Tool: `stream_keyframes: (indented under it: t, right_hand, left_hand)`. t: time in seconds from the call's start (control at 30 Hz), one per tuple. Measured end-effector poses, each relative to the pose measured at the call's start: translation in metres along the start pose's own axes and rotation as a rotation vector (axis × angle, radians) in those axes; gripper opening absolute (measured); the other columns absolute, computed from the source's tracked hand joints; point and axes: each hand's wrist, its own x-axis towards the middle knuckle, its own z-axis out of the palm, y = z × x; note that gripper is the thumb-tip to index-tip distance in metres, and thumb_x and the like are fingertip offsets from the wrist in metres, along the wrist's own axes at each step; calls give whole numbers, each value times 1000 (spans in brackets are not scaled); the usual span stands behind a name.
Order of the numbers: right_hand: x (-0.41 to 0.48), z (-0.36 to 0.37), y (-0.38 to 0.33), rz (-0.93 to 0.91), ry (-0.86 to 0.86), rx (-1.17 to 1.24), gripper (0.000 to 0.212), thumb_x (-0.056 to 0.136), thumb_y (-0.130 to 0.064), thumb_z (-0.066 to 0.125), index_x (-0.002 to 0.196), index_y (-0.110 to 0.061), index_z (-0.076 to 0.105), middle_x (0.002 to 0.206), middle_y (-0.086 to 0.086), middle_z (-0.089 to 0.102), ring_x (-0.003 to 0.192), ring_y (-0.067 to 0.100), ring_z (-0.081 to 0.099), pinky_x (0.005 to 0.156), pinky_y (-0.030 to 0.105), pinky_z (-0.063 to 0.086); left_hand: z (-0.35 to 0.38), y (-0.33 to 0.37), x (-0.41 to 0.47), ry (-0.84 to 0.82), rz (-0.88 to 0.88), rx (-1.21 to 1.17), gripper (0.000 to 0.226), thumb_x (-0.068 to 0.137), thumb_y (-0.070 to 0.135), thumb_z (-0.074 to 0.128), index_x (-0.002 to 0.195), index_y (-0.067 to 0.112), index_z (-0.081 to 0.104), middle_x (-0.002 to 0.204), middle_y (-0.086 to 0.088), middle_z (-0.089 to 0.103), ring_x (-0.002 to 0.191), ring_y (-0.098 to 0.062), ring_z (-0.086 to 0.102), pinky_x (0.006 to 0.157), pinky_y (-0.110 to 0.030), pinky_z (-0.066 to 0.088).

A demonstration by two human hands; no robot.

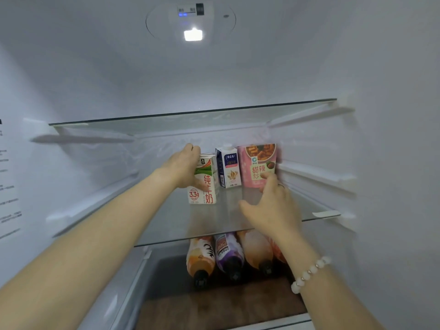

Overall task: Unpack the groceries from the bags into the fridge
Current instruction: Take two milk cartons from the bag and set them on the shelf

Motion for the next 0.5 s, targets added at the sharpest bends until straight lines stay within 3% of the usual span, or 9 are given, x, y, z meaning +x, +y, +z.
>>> stream_keyframes:
  t: [0.2, 0.5]
  right_hand:
    - [-3, 0, -2, -39, 44, -16, 81, 84, -43, 57, 146, -15, 13, 139, 3, 43, 126, 22, 40, 96, 34, 38]
    - [-3, 2, 0, -58, 86, 6, 84, 83, -44, 57, 147, -17, 10, 137, 1, 44, 125, 20, 40, 97, 33, 38]
  left_hand:
    - [23, -4, 17, 48, -23, -45, 77, 65, 36, 84, 121, 9, 38, 118, -8, 43, 99, -25, 56, 80, -36, 52]
    - [43, 2, 39, 88, -85, -47, 75, 69, 32, 82, 123, 4, 38, 122, -11, 39, 99, -28, 57, 81, -35, 51]
